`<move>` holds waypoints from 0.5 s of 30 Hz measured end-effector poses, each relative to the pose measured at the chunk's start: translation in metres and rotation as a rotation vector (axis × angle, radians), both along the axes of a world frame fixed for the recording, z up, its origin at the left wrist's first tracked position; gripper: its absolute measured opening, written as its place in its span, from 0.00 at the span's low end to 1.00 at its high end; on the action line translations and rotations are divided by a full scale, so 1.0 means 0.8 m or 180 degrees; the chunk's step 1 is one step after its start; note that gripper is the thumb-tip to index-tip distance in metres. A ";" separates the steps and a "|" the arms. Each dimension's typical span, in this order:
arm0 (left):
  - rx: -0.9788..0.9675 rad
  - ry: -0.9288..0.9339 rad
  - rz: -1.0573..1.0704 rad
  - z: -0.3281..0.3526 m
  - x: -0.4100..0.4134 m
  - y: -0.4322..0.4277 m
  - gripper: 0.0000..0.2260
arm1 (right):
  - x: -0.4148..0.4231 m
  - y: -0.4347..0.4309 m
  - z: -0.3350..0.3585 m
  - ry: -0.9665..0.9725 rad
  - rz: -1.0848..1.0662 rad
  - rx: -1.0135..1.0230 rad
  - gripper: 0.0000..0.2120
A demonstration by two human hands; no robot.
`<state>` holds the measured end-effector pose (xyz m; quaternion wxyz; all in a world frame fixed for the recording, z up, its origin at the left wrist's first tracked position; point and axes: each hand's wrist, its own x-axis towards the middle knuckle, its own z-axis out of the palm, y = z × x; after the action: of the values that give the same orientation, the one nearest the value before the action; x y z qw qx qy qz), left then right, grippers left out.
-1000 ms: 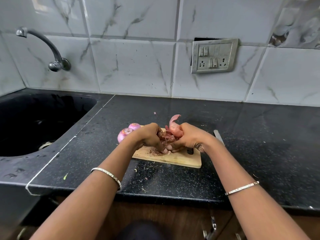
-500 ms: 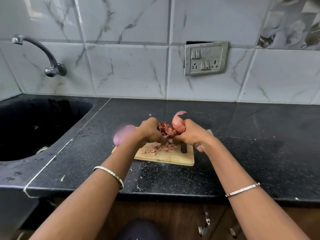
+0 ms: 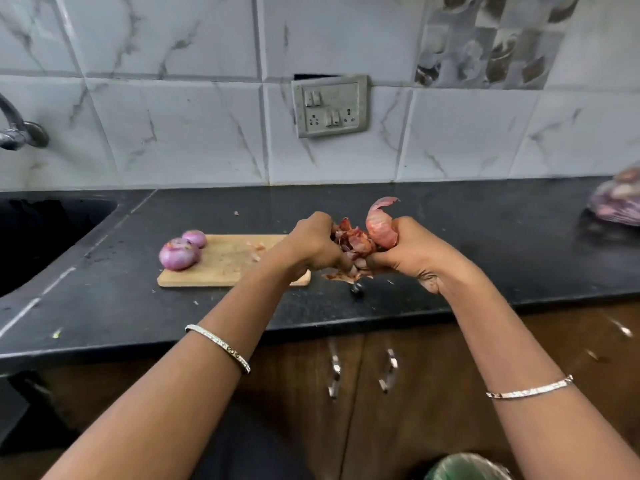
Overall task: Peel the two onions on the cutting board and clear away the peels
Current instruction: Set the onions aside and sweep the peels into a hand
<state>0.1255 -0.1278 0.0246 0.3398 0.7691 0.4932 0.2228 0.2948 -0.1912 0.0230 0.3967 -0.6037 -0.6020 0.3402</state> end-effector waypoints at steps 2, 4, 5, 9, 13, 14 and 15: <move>-0.0071 -0.0007 -0.0189 -0.010 0.032 -0.033 0.15 | 0.029 -0.043 -0.011 -0.0042 -0.0173 -0.0019 0.11; -0.0132 0.0016 -0.0426 -0.026 0.067 -0.068 0.13 | 0.060 -0.089 -0.029 -0.0071 -0.0396 -0.0050 0.11; -0.0137 0.0019 -0.0522 -0.034 0.082 -0.081 0.13 | 0.073 -0.108 -0.037 -0.0045 -0.0484 -0.0076 0.11; -0.0511 -0.0078 -0.0909 -0.089 0.149 -0.140 0.11 | 0.134 -0.185 -0.093 0.0067 -0.0798 -0.0211 0.12; -0.0775 0.0017 -0.1132 -0.155 0.217 -0.181 0.12 | 0.197 -0.236 -0.169 0.0060 -0.1101 -0.0505 0.15; -0.0819 0.0091 -0.1183 -0.174 0.234 -0.186 0.12 | 0.211 -0.245 -0.189 -0.0017 -0.1203 -0.0609 0.17; -0.0882 0.0163 -0.1230 -0.193 0.248 -0.190 0.12 | 0.224 -0.252 -0.209 -0.0060 -0.1294 -0.0720 0.19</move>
<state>0.3243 -0.2795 -0.1297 0.4659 0.8006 0.3712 0.0643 0.4737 -0.3931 -0.1442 0.3813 -0.7563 -0.4298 0.3129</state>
